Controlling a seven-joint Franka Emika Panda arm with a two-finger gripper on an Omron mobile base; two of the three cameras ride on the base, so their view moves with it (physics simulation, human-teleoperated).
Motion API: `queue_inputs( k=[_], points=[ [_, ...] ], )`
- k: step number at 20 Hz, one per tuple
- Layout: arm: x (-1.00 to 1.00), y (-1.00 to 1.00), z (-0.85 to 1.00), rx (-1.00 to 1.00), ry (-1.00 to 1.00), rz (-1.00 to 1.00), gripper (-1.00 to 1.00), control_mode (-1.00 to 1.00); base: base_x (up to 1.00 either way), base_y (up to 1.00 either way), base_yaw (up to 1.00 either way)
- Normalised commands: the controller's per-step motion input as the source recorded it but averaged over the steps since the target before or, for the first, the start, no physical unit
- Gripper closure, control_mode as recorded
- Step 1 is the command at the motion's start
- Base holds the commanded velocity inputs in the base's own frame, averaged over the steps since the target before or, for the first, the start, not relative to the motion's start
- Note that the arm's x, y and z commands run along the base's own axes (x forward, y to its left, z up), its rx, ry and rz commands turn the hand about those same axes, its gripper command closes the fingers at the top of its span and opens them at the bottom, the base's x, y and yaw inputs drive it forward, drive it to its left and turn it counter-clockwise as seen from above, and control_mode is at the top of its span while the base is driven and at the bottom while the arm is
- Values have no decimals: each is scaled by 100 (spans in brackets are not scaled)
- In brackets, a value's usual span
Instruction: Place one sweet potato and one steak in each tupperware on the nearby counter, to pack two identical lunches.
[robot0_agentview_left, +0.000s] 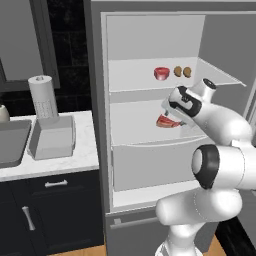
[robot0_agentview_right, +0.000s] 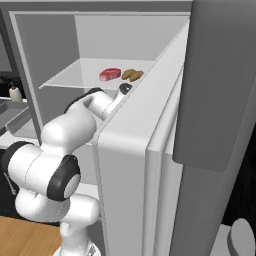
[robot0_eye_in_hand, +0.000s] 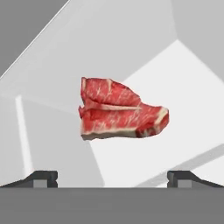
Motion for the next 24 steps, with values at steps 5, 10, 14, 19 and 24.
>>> queue_inputs(
  k=[5,10,14,19,24],
  points=[
    [-2,-1,-35,4,-8,0,-100,-100,0,0,0],
    [3,-12,-10,13,-4,0,-100,-100,0,0,0],
    [10,-13,0,20,0,0,-100,-100,0,0,0],
    [2,-20,-1,13,3,0,-100,-100,0,0,0],
    [17,-1,-6,0,4,0,-100,-100,0,0,0]
  ],
)
